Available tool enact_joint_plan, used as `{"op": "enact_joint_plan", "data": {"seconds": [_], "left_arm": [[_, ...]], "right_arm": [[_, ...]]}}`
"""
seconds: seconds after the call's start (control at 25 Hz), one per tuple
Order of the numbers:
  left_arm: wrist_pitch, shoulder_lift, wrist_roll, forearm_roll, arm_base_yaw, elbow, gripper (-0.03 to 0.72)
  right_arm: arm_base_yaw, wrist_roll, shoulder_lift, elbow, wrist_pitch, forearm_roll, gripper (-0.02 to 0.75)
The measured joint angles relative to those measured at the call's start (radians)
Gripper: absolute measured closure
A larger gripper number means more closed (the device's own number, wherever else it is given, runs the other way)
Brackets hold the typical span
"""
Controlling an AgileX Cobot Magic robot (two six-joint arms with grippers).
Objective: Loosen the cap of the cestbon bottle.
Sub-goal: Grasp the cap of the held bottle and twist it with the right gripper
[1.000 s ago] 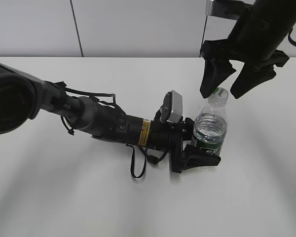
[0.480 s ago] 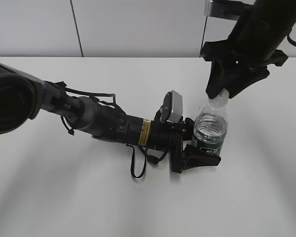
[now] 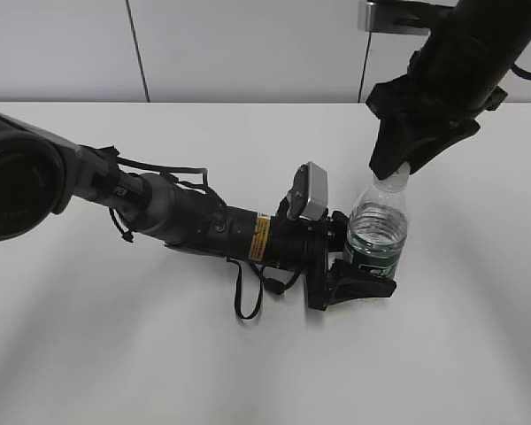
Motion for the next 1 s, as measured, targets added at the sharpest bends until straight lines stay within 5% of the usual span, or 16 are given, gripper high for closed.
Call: {"op": "enact_joint_plan", "data": {"seconds": [0.48, 0.64, 0.84, 1.0], "left_arm": [[0.0, 0.0, 0.004, 0.002, 0.0, 0.0, 0.153], [0.0, 0.0, 0.004, 0.002, 0.0, 0.0, 0.153], [0.0, 0.0, 0.003, 0.002, 0.0, 0.0, 0.153], [0.0, 0.0, 0.002, 0.002, 0.0, 0.0, 0.153]], "right_arm": [[0.0, -0.679, -0.003, 0.0, 0.0, 0.005, 0.445], [0.0, -0.648, -0.003, 0.0, 0.0, 0.013, 0.426], [0.0, -0.442, -0.017, 0.0, 0.0, 0.027, 0.187], [0.0, -0.188, -0.044, 0.0, -0.007, 0.042, 0.126]]}}
